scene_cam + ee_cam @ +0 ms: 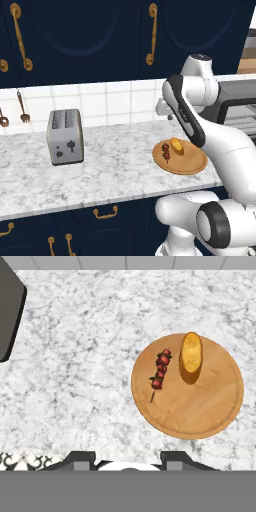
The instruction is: Pick up the kebab skewer and baguette bread, and place them inside the toaster oven. Close the toaster oven door and start by setting the timer.
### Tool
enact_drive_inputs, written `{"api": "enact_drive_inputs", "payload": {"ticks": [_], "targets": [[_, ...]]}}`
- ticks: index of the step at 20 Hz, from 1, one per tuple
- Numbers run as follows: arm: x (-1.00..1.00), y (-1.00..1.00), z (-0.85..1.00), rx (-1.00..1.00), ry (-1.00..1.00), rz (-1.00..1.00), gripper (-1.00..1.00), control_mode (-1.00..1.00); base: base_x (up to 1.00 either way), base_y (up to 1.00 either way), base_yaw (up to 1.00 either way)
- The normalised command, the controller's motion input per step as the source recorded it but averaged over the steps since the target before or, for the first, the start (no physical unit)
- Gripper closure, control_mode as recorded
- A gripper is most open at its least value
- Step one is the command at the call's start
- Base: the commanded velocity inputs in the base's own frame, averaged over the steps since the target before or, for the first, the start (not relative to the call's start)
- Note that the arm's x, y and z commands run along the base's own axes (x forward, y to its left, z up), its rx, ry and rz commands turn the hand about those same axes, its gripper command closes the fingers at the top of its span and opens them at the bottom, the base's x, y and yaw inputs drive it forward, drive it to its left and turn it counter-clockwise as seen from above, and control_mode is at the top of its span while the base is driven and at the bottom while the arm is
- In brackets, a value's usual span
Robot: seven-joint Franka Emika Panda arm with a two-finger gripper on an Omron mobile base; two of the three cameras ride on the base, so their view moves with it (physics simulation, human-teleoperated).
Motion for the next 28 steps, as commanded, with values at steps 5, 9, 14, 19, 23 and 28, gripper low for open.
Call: {"api": "enact_drive_inputs", "payload": {"ticks": [5,9,14,19,23,28], "targets": [[0.00,0.00,0.00,0.00,0.00,0.00,-1.00,1.00,0.00,0.00,0.00],[0.00,0.00,0.00,0.00,0.00,0.00,-1.00,1.00,-0.16,-0.58,0.00],[0.00,0.00,0.00,0.00,0.00,0.00,-1.00,1.00,0.02,-0.90,0.00],[0.00,0.00,0.00,0.00,0.00,0.00,-1.00,1.00,0.21,-0.65,0.00],[0.00,0.00,0.00,0.00,0.00,0.00,-1.00,1.00,0.50,-0.15,-0.02],[0.00,0.00,0.00,0.00,0.00,0.00,-1.00,1.00,0.55,0.00,-0.10]]}}
